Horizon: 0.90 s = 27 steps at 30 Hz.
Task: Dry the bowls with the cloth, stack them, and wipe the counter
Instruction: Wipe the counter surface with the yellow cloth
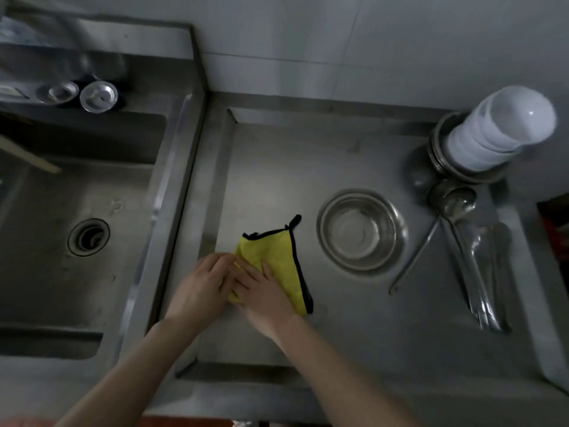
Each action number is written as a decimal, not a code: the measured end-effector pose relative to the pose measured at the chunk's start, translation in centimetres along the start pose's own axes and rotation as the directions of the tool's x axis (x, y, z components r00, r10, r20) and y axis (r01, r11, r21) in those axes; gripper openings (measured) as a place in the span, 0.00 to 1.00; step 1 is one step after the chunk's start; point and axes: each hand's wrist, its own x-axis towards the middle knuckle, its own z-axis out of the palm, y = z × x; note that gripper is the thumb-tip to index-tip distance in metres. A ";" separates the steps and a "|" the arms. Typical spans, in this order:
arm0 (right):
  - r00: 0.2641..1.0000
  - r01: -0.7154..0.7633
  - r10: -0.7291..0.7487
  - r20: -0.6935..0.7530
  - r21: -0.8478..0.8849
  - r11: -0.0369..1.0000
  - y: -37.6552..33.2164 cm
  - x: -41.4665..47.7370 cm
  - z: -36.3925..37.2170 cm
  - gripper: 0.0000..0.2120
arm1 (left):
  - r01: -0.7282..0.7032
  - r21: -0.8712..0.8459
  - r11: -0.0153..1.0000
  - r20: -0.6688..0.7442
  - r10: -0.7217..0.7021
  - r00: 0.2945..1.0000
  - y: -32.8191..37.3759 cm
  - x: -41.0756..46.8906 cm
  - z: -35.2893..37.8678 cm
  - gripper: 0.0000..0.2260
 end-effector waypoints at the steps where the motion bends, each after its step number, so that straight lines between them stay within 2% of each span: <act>1: 1.000 -0.021 0.021 -0.021 0.017 1.000 -0.9 -1.2 0.2 0.25 | -0.019 0.000 1.000 0.011 0.019 1.000 -0.1 -1.0 0.1 0.18; 6: 0.993 -0.109 0.110 -0.037 0.017 0.994 -4.7 -7.0 2.4 0.27 | -0.075 0.011 0.997 0.010 0.075 0.997 -0.2 -5.1 0.9 0.12; 10: 0.984 -0.179 0.177 -0.034 -0.061 0.982 -4.9 -10.3 1.5 0.26 | -0.123 0.007 0.992 0.029 0.123 0.992 0.9 -7.3 1.3 0.12; 14: 0.904 -0.428 0.425 -0.049 -0.064 0.902 -2.2 -13.8 0.8 0.25 | -0.169 -0.006 0.986 0.051 0.169 0.984 2.5 -8.0 1.5 0.15; 18: 0.860 -0.511 0.507 -0.062 -0.071 0.857 -0.7 -18.2 1.3 0.25 | -0.192 -0.026 0.981 0.094 0.193 0.977 4.5 -7.7 2.3 0.15; 23: 0.736 -0.675 0.667 -0.117 -0.053 0.736 1.2 -22.4 1.5 0.26 | -0.215 -0.053 0.975 0.129 0.220 0.967 9.1 -5.8 3.7 0.15; 25: 0.695 -0.716 0.706 -0.134 -0.051 0.696 2.5 -23.9 1.3 0.27 | -0.244 -0.057 0.968 0.150 0.250 0.956 11.3 -4.7 4.5 0.19; 27: 0.651 -0.757 0.747 -0.136 -0.043 0.652 4.0 -25.6 1.0 0.27 | -0.270 -0.056 0.961 0.164 0.276 0.947 13.6 -3.5 5.5 0.16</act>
